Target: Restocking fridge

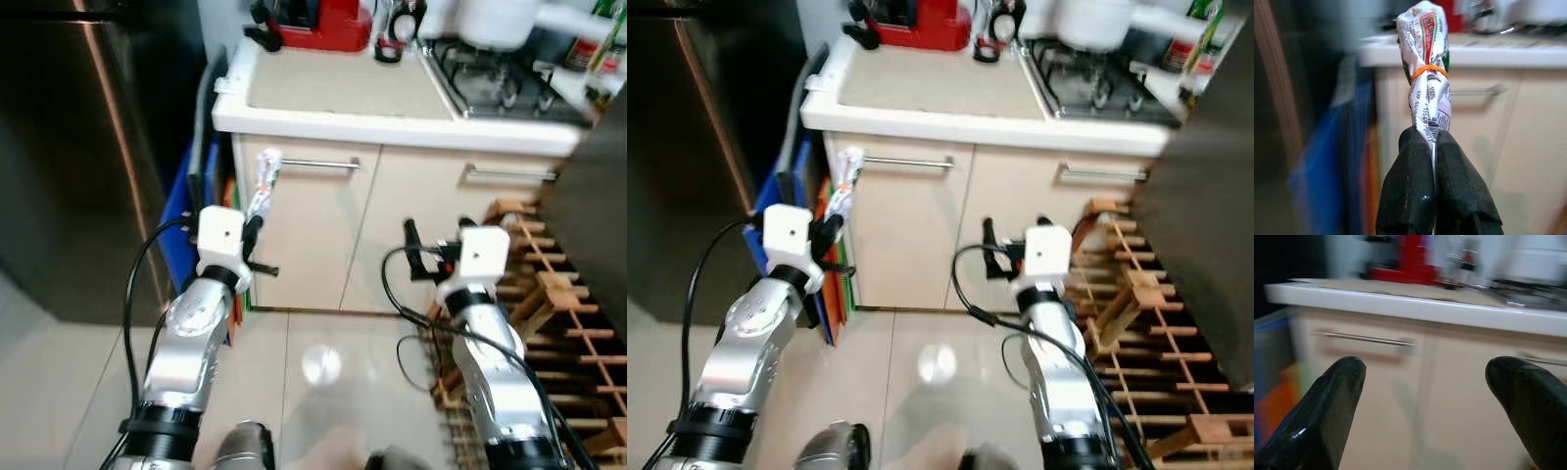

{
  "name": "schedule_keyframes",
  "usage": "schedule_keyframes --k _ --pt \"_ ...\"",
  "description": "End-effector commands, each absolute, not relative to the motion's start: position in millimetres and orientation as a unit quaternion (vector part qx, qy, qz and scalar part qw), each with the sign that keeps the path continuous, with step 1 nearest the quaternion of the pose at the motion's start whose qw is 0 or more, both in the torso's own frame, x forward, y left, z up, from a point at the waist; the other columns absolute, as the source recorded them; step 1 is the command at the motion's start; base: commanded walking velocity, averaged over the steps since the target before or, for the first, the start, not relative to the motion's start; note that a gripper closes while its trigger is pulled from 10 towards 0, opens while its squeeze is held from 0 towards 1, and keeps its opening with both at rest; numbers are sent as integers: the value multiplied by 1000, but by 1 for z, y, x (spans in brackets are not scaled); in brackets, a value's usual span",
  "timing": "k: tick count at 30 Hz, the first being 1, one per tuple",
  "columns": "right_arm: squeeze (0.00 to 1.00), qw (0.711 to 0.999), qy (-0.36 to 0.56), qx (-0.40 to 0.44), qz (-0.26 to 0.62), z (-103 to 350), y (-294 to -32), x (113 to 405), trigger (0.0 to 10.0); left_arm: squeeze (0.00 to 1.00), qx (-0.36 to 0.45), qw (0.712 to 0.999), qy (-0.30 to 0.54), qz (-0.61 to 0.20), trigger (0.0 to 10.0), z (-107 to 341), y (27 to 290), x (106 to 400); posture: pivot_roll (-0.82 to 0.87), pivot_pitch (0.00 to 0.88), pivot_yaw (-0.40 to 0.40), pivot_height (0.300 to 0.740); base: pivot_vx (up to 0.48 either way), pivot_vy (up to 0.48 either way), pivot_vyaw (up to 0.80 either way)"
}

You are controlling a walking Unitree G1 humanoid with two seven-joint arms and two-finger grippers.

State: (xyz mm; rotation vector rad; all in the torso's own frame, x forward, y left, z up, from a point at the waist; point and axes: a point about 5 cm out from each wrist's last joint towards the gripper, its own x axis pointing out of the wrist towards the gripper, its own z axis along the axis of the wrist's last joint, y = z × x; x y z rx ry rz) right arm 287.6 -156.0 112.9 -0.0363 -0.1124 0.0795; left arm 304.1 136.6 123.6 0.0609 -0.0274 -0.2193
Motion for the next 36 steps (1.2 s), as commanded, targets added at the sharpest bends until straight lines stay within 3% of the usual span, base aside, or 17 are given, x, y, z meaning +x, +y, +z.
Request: schedule_keyframes --k 1,9,36 --pt "0 997 -56 -16 44 111 -153 286 10000 0 36 994 -15 -103 10000 123 140 305 -37 0 -11 740 0 0 0" --pt "0 997 -57 -17 44 112 -153 286 10000 0 31 992 -19 -125 10000 123 136 301 -40 0 -8 740 0 -30 0" --pt "0 998 -56 -20 28 111 -157 285 10000 0 56 987 -23 -146 10000 122 130 308 -64 0 9 740 0 -463 0"
